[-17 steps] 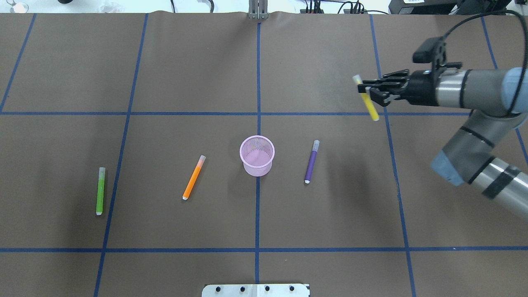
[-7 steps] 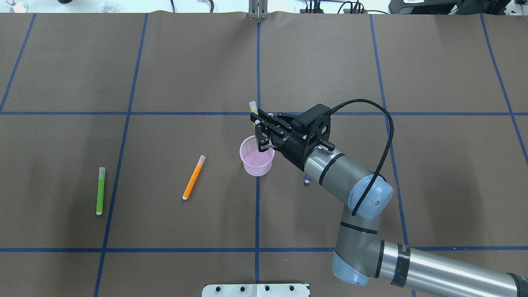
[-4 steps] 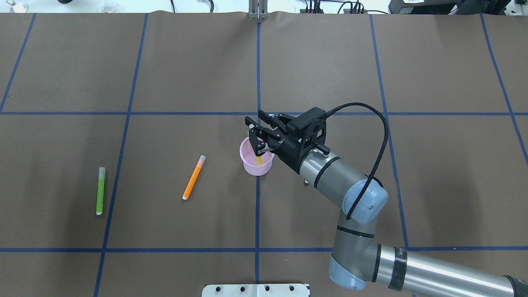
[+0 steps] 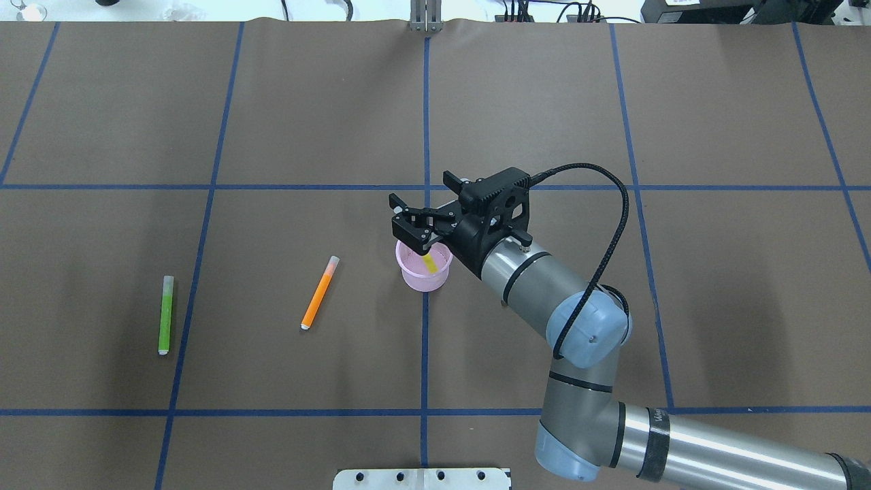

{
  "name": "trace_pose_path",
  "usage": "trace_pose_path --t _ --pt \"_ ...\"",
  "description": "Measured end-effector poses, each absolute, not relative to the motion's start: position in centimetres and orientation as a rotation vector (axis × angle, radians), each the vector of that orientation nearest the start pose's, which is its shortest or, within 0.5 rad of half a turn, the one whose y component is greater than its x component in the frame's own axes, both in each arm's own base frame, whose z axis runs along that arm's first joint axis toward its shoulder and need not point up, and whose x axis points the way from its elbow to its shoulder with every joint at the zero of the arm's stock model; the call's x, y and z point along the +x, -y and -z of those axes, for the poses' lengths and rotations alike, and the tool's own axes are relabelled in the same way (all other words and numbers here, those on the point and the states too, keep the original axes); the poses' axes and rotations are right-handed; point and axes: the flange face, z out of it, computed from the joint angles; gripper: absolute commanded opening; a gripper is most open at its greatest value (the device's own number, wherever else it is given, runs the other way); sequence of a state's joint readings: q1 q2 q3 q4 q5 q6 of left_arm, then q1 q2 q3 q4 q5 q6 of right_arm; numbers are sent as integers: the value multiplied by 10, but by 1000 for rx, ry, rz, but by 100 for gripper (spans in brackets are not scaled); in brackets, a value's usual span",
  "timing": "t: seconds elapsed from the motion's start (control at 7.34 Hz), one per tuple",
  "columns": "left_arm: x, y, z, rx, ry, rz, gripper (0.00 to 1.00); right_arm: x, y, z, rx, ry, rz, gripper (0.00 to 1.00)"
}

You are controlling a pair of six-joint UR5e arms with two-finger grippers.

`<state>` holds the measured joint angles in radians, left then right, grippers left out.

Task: Collect pens into pen holder
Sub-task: 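Lower the yellow marker into the cup and open the right gripper, then raise the right gripper away from the cup while the left arm reaches in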

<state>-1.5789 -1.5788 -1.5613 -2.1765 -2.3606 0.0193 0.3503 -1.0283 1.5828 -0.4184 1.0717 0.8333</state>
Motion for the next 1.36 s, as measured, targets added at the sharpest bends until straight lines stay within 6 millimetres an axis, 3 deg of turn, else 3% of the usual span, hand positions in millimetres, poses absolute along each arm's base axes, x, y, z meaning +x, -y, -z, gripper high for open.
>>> trace_pose_path --t 0.27,0.41,0.82,1.36 --pt "-33 519 -580 590 -789 -281 100 -505 420 -202 1052 1114 -205 99" --pt "-7 521 -568 556 -830 -244 100 -487 450 -208 964 1049 -170 99" --pt "77 509 -518 420 -947 -86 100 -399 537 -252 553 944 -65 99" --pt "215 466 -492 184 -888 35 99 -284 590 -308 253 880 -54 100"
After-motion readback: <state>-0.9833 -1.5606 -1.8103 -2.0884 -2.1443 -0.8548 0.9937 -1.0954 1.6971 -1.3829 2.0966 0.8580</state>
